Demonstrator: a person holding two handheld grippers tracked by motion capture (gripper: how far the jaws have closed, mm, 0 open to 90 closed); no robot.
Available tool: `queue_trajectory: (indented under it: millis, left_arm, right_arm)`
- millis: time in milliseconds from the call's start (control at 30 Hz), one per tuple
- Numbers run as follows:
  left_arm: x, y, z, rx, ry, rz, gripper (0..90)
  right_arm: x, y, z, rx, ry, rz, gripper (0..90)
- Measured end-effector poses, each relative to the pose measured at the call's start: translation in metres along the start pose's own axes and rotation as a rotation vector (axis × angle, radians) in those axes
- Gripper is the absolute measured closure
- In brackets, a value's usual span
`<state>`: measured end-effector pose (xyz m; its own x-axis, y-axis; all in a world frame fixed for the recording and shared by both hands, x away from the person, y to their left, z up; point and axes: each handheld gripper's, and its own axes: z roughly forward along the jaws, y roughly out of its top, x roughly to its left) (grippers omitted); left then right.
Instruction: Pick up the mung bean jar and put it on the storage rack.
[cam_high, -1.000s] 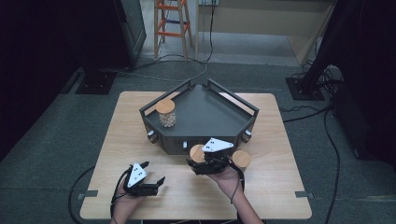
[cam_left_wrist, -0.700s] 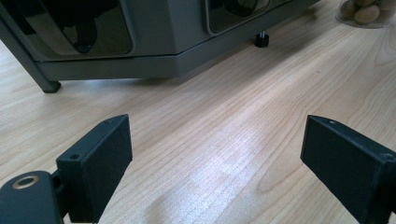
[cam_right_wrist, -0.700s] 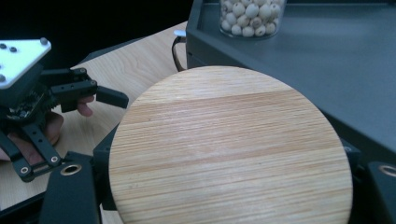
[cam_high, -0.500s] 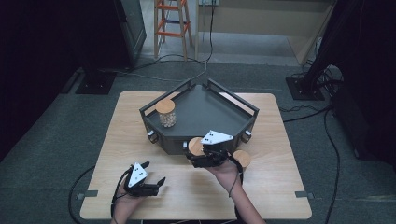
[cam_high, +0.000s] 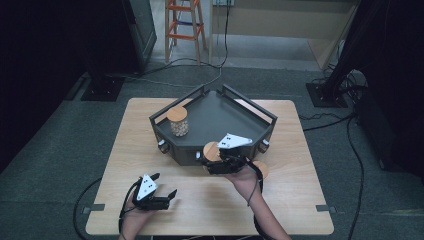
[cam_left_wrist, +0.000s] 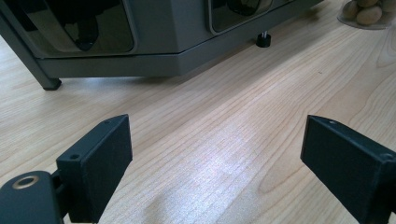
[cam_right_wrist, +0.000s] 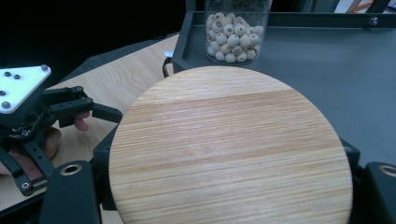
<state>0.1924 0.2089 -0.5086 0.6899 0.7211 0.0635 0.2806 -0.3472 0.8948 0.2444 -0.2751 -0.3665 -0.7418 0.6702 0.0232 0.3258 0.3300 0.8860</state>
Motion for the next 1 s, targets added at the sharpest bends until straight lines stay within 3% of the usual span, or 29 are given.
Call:
queue_trajectory:
  millis: [1000]
  left_arm:
    - [0.001, 0.001, 0.002, 0.003, -0.018, 0.007, 8.9]
  right_arm:
    - [-0.007, 0.020, 0.000, 0.008, -0.003, -0.002, 25.2]
